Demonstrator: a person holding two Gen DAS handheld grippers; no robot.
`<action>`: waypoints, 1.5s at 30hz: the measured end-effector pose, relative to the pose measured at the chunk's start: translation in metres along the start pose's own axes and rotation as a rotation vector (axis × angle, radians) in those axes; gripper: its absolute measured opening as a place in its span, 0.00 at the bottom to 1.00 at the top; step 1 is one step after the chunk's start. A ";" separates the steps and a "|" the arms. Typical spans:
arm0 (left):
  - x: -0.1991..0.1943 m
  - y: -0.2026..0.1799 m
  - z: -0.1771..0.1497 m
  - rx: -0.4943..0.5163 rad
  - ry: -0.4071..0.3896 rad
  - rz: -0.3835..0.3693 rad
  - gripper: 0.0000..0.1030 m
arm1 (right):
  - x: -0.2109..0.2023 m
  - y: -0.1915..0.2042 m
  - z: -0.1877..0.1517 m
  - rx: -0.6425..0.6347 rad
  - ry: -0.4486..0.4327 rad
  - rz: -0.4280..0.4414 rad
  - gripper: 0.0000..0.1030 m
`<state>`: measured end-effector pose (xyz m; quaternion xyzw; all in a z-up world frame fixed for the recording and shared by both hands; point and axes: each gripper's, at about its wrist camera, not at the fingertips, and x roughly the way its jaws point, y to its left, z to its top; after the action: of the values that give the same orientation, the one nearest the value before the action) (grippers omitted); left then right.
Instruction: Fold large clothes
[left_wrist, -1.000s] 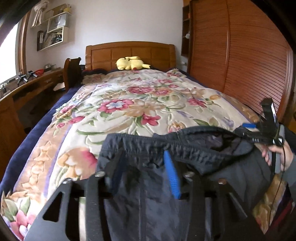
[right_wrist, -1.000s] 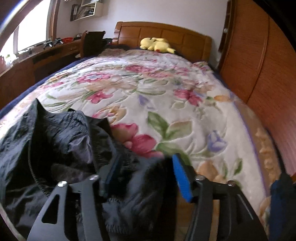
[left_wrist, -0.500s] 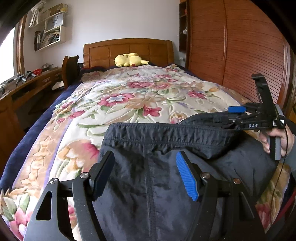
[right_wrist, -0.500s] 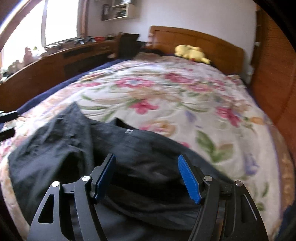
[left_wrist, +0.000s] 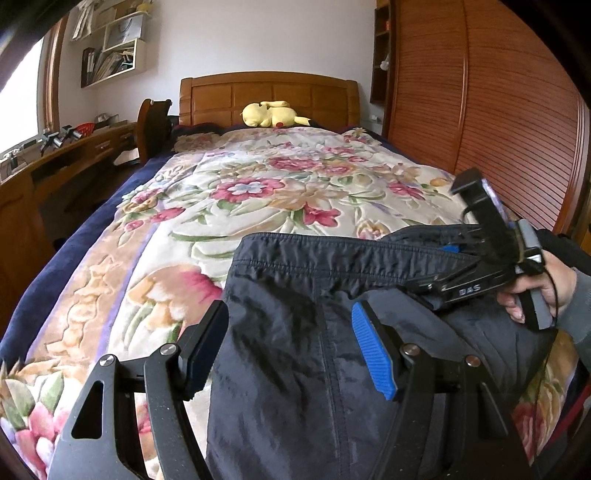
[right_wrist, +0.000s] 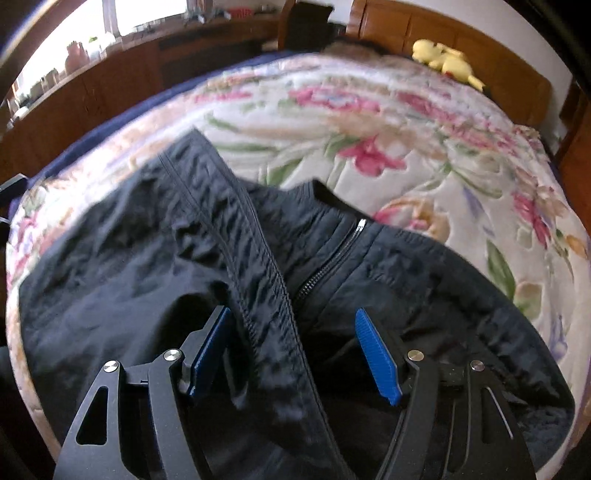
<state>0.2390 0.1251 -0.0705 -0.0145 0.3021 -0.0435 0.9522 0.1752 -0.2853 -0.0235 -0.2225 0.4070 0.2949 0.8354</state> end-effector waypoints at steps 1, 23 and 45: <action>0.000 0.001 0.000 -0.001 0.000 -0.002 0.68 | 0.004 0.001 0.004 -0.016 0.005 -0.011 0.69; -0.005 0.005 -0.003 -0.007 -0.009 -0.004 0.68 | 0.039 0.021 0.096 -0.078 -0.110 -0.304 0.44; 0.007 -0.041 -0.006 0.067 0.027 -0.068 0.68 | 0.029 -0.142 -0.052 0.341 0.026 -0.309 0.56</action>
<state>0.2384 0.0831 -0.0770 0.0079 0.3125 -0.0862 0.9460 0.2566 -0.4117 -0.0582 -0.1418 0.4228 0.0877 0.8908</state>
